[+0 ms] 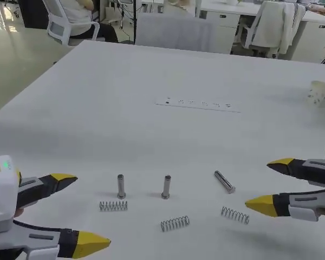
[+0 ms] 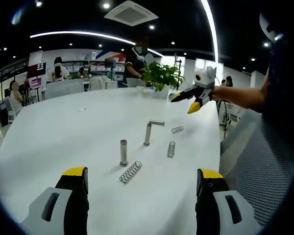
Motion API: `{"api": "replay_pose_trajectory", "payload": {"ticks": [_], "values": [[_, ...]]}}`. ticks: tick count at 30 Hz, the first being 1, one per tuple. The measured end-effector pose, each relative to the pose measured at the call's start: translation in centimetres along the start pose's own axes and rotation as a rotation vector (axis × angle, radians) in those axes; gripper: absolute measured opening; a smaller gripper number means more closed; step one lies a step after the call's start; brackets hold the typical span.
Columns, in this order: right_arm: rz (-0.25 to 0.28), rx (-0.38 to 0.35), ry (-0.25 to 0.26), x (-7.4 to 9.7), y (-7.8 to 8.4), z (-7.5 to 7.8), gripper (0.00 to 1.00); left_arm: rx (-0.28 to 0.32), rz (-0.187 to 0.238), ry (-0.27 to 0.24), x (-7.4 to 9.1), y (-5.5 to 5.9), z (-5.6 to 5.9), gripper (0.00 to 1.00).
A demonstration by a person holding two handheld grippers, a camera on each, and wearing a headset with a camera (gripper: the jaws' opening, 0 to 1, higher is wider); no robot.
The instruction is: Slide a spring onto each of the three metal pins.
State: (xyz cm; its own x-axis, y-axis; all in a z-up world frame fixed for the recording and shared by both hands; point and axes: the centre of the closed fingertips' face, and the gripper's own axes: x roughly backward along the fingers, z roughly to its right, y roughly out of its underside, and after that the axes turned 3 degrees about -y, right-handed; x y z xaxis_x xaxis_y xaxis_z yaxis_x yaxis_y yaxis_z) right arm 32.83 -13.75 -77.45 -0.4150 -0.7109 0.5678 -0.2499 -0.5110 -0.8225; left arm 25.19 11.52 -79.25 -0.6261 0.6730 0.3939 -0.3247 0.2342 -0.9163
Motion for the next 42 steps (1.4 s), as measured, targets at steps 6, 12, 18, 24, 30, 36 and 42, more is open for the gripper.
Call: {"api": "replay_pose_trajectory", "payload": {"ticks": [6,12,18,24,30,36,42], "values": [[-0.027,0.0,0.0,-1.4,-0.7,0.7,0.63,0.0,0.005,-0.003,0.0,-0.1,0.0,0.88],[-0.044,-0.019,0.006,-2.7,-1.4,1.6,0.58,0.0,0.008,-0.004,0.1,-0.2,0.1,0.88],[-0.084,-0.025,0.013,-4.4,-1.5,2.3,0.53,-0.001,0.011,-0.005,0.0,-0.3,0.1,0.88],[-0.11,-0.048,0.019,-5.6,-1.2,2.6,0.5,0.001,0.015,-0.007,0.1,-0.4,0.0,0.88],[-0.148,-0.059,0.033,-6.6,-0.6,3.0,0.46,0.002,0.014,-0.008,0.1,-0.3,0.0,0.88],[-0.176,-0.09,0.046,-7.4,-0.2,3.5,0.4,0.001,0.015,-0.006,0.1,-0.5,0.0,0.88],[-0.218,-0.104,0.061,-8.2,0.3,3.7,0.36,0.0,0.018,-0.003,0.0,-0.6,0.1,0.87]]}}
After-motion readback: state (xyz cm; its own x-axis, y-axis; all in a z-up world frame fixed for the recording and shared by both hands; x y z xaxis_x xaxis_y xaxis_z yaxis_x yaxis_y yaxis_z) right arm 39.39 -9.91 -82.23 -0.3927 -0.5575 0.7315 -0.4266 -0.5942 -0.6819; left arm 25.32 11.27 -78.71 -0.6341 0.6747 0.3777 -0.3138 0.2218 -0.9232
